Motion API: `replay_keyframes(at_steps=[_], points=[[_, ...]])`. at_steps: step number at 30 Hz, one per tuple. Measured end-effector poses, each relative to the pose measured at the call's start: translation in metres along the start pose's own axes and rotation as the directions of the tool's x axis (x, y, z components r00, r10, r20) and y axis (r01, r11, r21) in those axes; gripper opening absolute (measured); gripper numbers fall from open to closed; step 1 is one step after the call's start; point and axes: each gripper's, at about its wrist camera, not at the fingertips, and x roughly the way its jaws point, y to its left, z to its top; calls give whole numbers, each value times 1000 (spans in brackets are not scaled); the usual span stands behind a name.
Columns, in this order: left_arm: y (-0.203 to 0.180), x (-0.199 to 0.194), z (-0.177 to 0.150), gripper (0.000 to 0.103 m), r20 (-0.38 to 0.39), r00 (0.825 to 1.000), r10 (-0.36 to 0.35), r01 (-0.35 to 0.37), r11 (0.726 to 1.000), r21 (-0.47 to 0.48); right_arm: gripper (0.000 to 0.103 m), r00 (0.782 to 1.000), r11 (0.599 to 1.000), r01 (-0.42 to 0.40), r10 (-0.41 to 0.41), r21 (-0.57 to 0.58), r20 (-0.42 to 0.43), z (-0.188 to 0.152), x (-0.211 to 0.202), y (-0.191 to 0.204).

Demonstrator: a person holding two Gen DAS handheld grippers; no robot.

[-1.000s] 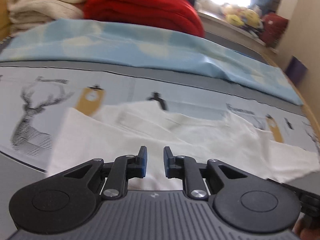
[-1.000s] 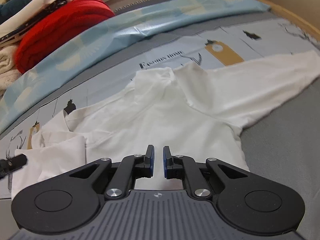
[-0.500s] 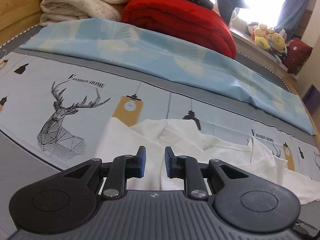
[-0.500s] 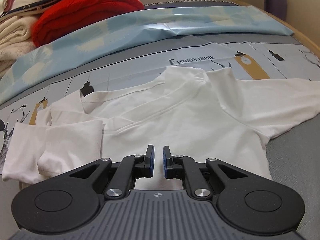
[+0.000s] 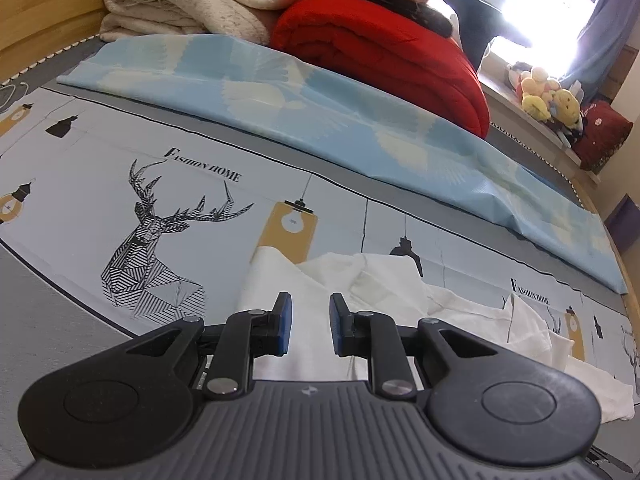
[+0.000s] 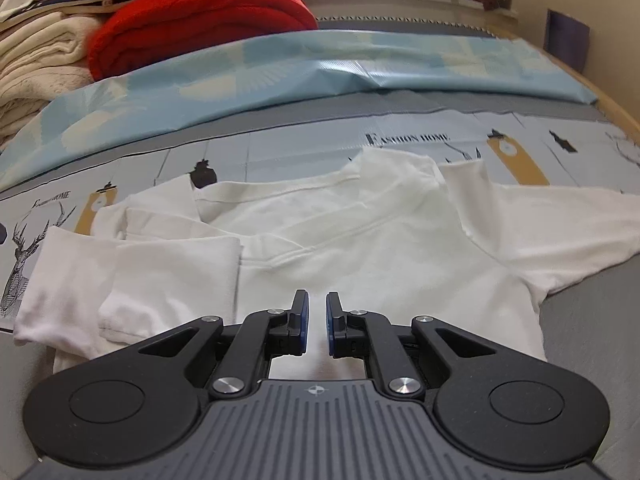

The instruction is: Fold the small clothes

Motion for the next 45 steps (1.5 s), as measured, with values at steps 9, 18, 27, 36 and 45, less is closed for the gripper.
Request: replay_keyframes(at_steps=[9,18,27,36,45], points=[[12,-4,3,22,-5,1000,-13,13,1000,-18,9,1000,1000,14,-13,-28,26,3,-15,15],[35,-6,10,22,-9,1000,1,-1,998,-58,9,996,997,-6,12,-77,86,10,-31,37],[84,-5,23,22,-18,999,43,-46,982,-182,9,981,990,-47,70,-132,179,31,-45,58],[103,-2,30,25,-32,997,72,-78,970,-229,13,969,923,-194,234,-332,83,16,-9,104],[91,7,26,32,-58,997,47,-59,975,-215,48,968,847,-236,249,-477,-36,-27,27,160]])
